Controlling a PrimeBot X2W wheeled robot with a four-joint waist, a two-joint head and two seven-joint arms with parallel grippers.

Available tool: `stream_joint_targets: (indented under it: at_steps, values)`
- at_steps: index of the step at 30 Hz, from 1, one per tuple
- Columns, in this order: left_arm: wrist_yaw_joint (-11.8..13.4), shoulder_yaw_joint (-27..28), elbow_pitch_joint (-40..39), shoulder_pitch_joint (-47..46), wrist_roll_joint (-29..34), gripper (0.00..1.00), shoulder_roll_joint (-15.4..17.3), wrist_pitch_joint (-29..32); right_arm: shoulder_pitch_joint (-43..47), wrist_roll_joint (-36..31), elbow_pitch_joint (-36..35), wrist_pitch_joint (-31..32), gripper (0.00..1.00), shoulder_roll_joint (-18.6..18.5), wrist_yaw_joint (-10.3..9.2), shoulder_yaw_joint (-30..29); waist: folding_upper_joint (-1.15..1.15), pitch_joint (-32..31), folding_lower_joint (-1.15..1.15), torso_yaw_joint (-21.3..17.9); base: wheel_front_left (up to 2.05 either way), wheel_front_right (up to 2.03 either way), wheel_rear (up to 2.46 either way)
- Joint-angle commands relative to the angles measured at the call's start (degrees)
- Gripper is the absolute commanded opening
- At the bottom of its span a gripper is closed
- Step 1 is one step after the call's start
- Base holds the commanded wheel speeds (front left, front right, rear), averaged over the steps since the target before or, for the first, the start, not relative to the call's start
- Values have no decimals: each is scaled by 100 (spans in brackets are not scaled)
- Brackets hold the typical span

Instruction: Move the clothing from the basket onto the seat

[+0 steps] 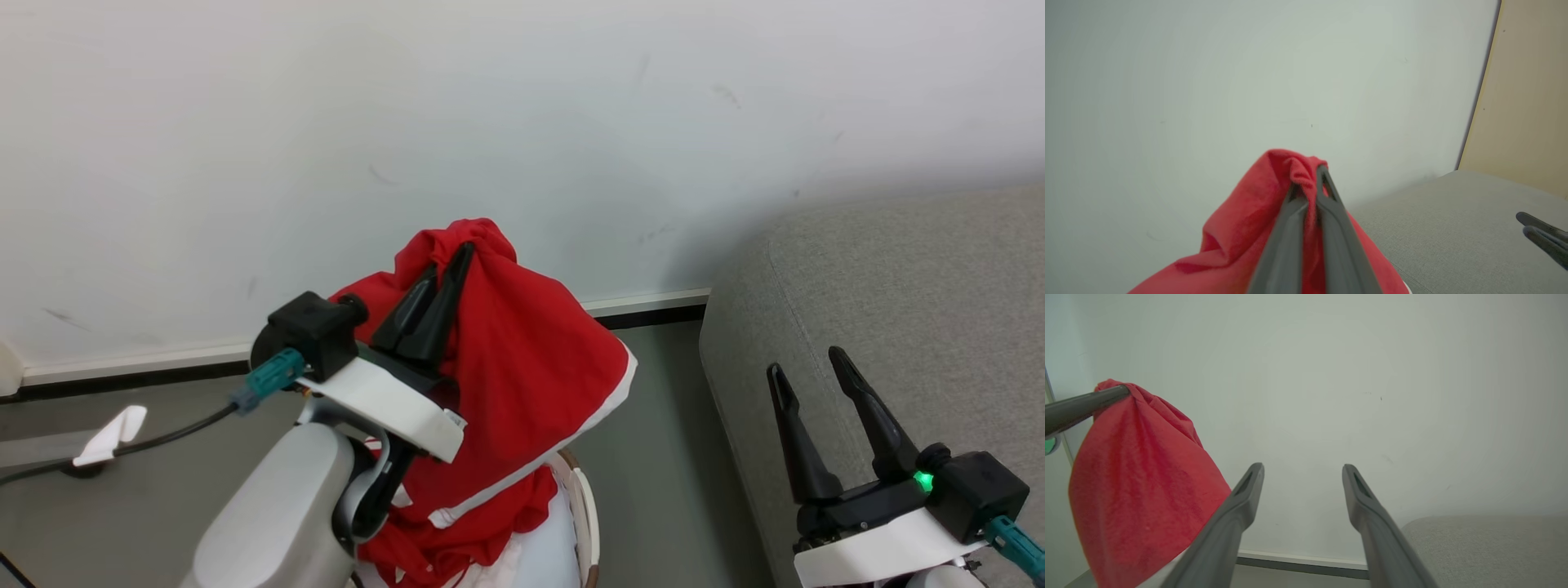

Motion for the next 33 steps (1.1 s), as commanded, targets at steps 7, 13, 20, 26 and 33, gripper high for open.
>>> stream_joint_targets:
  at_steps: [7, 13, 20, 26, 33]
  values:
    - [3, -56, -84, 15, -40, 0, -17, 34, -50, 293, 196, 5, 100, -220, -12, 563, 0, -35, 1, 45, 0, 0, 0]
    - [-31, -183, -150, -61, -49, 0, -80, 94, -265, 624, 488, 4, 100, -399, -12, 1197, 0, -57, 1, 198, 0, 0, 0]
    - [-108, -430, -164, -88, -67, 0, -212, 184, -806, 828, 701, 5, 100, -569, -12, 1895, 0, -41, 1, 464, 0, 0, 0]
    - [-180, -750, -164, -98, -55, 0, -330, 220, -1400, 983, 905, 4, 100, -795, -12, 2557, 0, -40, 1, 710, 0, 0, 0]
    - [-266, -1167, -98, -48, -97, 0, -443, 240, -2103, 1233, 1240, 5, 100, -1231, -12, 3414, 0, -73, 1, 1015, 0, 0, 0]
